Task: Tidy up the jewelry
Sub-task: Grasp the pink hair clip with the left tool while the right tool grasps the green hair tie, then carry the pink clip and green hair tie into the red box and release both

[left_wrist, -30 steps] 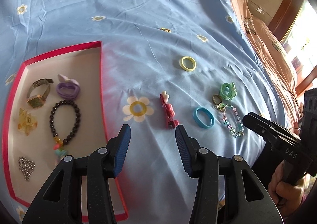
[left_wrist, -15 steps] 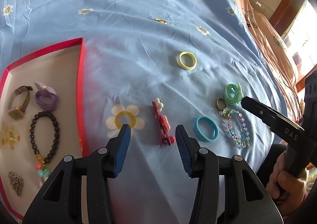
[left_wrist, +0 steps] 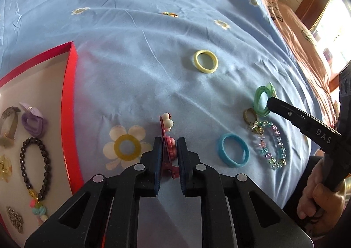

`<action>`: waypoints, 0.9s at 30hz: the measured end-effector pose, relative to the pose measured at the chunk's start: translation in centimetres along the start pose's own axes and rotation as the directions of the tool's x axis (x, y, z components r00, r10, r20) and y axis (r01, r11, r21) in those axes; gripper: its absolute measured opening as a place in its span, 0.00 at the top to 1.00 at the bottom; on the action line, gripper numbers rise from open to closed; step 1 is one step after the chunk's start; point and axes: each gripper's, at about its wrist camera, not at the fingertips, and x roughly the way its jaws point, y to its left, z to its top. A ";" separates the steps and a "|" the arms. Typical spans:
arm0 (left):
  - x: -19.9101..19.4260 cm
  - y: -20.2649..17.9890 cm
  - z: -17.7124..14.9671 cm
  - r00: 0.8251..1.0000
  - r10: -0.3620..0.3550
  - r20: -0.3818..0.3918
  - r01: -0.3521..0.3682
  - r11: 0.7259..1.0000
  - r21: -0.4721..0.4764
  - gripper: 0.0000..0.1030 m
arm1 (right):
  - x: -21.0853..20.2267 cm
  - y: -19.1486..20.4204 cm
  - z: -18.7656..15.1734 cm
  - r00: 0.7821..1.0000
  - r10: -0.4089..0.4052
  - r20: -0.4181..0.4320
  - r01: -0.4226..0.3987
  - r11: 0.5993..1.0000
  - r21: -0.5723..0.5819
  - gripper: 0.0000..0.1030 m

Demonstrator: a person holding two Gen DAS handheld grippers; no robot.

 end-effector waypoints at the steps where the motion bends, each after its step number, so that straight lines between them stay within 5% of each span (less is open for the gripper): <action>1: -0.1 0.1 -0.1 1.000 -0.007 0.003 0.007 1.000 -0.001 0.89 | -0.2 0.1 0.0 1.000 0.008 0.004 -0.008 1.000 0.000 0.88; 27: -7.8 3.9 -4.2 0.992 -0.031 0.124 0.043 0.994 -0.097 0.89 | -2.6 9.1 -2.8 0.979 0.203 -0.022 -0.204 0.970 -0.131 0.89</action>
